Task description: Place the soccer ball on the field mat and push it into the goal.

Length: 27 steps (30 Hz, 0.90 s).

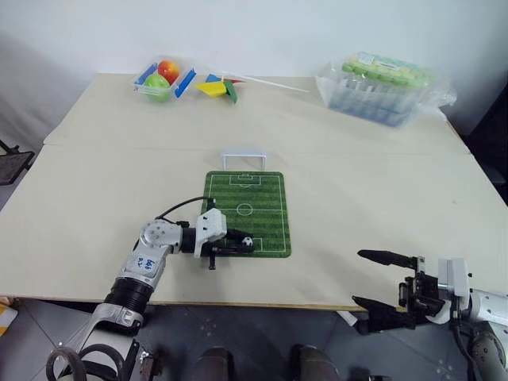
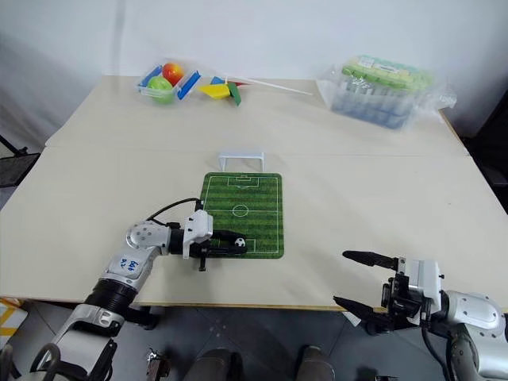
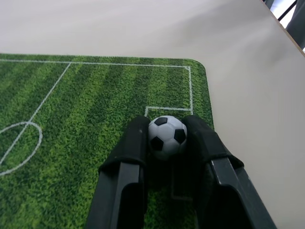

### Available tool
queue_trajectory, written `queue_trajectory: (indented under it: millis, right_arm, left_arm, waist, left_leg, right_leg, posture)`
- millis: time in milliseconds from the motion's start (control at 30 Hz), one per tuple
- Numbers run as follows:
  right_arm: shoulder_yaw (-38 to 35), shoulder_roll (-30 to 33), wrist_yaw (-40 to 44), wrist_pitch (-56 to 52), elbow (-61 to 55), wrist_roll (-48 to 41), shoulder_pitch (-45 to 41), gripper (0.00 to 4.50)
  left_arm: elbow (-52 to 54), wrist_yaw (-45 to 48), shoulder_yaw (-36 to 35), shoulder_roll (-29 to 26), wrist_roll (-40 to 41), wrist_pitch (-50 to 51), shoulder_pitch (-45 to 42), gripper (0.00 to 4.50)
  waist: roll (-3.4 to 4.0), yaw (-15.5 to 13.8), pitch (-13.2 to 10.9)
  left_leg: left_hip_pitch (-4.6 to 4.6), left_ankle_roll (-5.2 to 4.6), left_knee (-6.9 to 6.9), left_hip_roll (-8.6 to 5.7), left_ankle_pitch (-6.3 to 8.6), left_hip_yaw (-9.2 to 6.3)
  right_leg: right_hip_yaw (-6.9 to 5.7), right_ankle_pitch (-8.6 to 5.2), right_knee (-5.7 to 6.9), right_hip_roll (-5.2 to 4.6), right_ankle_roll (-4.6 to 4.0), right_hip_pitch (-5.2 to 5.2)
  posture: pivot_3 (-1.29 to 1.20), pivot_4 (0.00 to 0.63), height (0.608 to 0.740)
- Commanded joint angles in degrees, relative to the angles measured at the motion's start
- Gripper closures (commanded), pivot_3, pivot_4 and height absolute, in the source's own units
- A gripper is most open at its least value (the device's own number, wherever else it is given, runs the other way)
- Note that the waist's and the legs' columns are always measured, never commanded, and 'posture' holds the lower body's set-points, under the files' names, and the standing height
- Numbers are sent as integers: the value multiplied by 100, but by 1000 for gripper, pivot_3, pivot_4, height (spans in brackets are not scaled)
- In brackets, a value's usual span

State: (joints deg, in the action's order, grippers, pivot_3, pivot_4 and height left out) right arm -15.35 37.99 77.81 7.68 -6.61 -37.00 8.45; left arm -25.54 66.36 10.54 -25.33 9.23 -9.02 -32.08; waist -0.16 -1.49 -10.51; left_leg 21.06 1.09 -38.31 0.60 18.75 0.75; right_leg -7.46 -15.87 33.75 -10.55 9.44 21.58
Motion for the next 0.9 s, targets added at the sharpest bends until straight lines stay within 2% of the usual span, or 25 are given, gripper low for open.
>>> queue_trajectory:
  millis: [33, 100, 367, 633, 733, 900]
  right_arm:
    - [-67, -52, -162, -22, -278, -37, 45, 0]
    - [-43, -73, -211, -39, -324, -28, 51, 0]
    - [23, -79, -270, -110, -313, -3, -41, 0]
    - [134, -88, -283, -160, -234, 36, -171, 0]
    - [162, -95, -268, -176, -213, 44, -200, 0]
    - [128, -163, -308, -215, -227, -45, -309, 0]
  left_arm:
    - [-44, 14, 3, 47, -55, -123, -103, 3646]
    - [-47, 14, 2, 71, -58, -98, -107, 3646]
    - [147, 64, -149, 135, 140, -93, -46, 1095]
    - [374, 215, -339, -12, 339, -72, -7, 1095]
    - [759, 285, -521, -186, 569, 14, 139, 1095]
    - [2160, 659, -1326, -984, 1641, 746, 1017, 1095]
  waist:
    - [0, 0, 0]
    - [0, 0, 0]
    - [0, -1, 0]
    - [0, 0, 0]
    - [0, 3, 0]
    - [2, 69, -1]
  left_leg:
    - [-1, 0, 0, 0, 0, 0]
    - [0, 0, 0, 0, 0, 0]
    - [0, 0, 0, 0, 0, -1]
    - [0, 0, 0, 0, 0, -2]
    - [1, 0, 0, 0, 0, -2]
    - [-3, 1, 5, 8, 0, -1]
  right_leg:
    - [0, 0, 1, 0, 0, 0]
    - [0, 1, 1, 0, 0, 0]
    - [0, 1, 1, 0, 0, 0]
    - [-1, 1, 2, 0, 0, 0]
    - [-1, 1, 1, 0, -1, 0]
    - [1, 1, 1, 4, -1, 1]
  posture:
    - [0, 150, 740]
    - [0, 150, 740]
    - [0, 150, 740]
    - [0, 150, 740]
    - [0, 150, 740]
    - [0, 150, 740]
